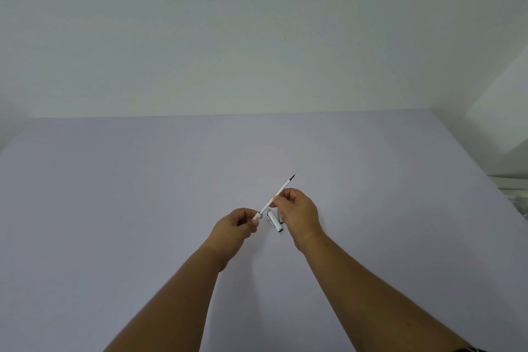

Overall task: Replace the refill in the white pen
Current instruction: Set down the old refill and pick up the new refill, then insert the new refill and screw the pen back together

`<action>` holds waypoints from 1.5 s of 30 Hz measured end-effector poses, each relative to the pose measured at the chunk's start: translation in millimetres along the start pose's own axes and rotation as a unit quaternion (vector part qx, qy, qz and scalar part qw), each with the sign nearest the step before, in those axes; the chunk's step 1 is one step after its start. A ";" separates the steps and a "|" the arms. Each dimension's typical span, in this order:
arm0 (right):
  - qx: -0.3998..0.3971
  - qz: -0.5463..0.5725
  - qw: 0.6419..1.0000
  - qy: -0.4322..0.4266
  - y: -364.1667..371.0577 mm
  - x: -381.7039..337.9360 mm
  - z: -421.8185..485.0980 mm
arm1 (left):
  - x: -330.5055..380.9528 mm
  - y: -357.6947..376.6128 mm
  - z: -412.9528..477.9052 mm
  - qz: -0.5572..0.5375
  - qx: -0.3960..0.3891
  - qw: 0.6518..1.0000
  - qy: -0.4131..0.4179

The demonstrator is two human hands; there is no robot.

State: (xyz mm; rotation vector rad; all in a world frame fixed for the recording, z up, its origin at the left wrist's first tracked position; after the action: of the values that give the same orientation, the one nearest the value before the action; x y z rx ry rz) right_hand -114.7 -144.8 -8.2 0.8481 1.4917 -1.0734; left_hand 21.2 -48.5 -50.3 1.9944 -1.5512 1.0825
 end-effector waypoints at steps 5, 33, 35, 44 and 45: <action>-0.049 -0.016 0.999 -0.004 12.2 0.4 -3.2 | 4.7 2.0 -2.1 -0.003 0.003 1.000 0.007; -0.091 -0.349 0.932 0.036 -15.3 31.7 41.0 | 1.7 -5.4 -1.2 -0.038 -0.019 0.998 -0.042; -0.133 -0.426 0.894 0.037 -7.2 38.6 41.7 | -1.6 -8.0 -0.8 -0.043 -0.019 0.998 -0.052; -0.158 -0.525 0.835 0.039 13.5 54.5 50.3 | -6.3 -17.8 4.7 -0.037 -0.014 0.997 -0.069; -0.156 -0.524 0.836 0.044 13.6 55.7 50.0 | -6.9 -17.9 5.0 -0.034 -0.015 0.997 -0.070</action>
State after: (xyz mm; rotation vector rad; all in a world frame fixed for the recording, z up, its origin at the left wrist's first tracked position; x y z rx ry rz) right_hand -95.3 -188.9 -67.1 -0.2562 2.1995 -1.4842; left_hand 39.1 -42.1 -56.0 2.1259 -1.5460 0.9064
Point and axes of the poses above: each hand's wrist, its own z-axis towards the middle knuckle, its own y-axis out of the palm, x = y × z, the point moved 9 cm from there along z, towards the middle knuckle, and after that the axes turned 13 degrees about -y, right-handed, at the moved point
